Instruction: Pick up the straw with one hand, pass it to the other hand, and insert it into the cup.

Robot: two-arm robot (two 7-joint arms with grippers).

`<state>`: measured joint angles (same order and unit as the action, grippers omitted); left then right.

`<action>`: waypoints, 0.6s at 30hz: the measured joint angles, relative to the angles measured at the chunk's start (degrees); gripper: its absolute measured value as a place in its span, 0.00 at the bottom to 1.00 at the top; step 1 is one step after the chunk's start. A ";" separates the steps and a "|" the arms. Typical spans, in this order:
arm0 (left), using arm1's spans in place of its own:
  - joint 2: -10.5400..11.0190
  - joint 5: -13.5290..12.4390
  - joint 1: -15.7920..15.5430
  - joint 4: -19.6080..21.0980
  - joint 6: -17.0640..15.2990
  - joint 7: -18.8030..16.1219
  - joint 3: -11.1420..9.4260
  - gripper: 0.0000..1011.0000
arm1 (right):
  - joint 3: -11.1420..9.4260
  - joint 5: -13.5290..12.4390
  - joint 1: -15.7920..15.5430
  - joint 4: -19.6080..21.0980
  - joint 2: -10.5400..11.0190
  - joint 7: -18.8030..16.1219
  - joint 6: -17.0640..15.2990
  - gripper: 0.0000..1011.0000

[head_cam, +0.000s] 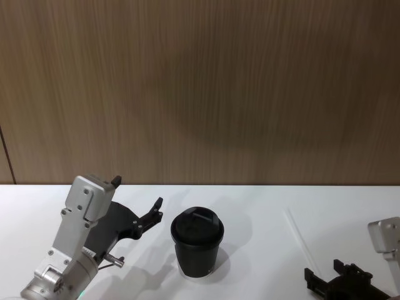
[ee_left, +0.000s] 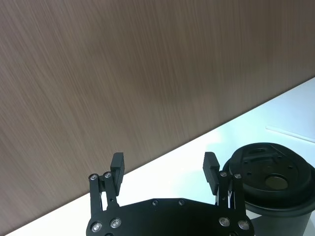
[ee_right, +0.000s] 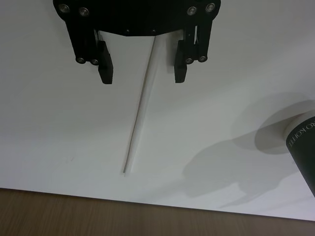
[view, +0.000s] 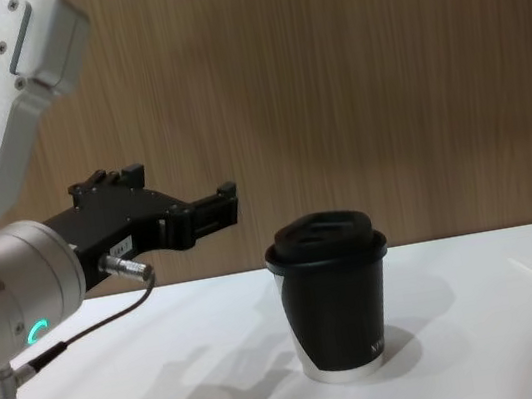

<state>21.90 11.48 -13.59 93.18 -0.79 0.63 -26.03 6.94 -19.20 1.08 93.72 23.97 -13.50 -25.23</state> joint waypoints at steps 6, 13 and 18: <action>0.00 0.00 0.00 0.00 0.00 0.00 0.00 0.99 | 0.06 -0.04 0.03 -0.04 0.10 -0.02 -0.07 0.60; 0.00 0.00 0.00 0.00 0.00 0.00 0.01 0.99 | 0.11 -0.06 0.07 -0.08 0.16 -0.06 -0.14 0.38; 0.00 -0.01 0.00 0.00 0.00 0.00 0.01 0.99 | 0.15 -0.07 0.08 -0.12 0.19 -0.08 -0.18 0.22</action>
<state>21.89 11.48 -13.59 93.18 -0.80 0.63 -26.02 7.10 -19.26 1.17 93.60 24.15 -13.58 -25.41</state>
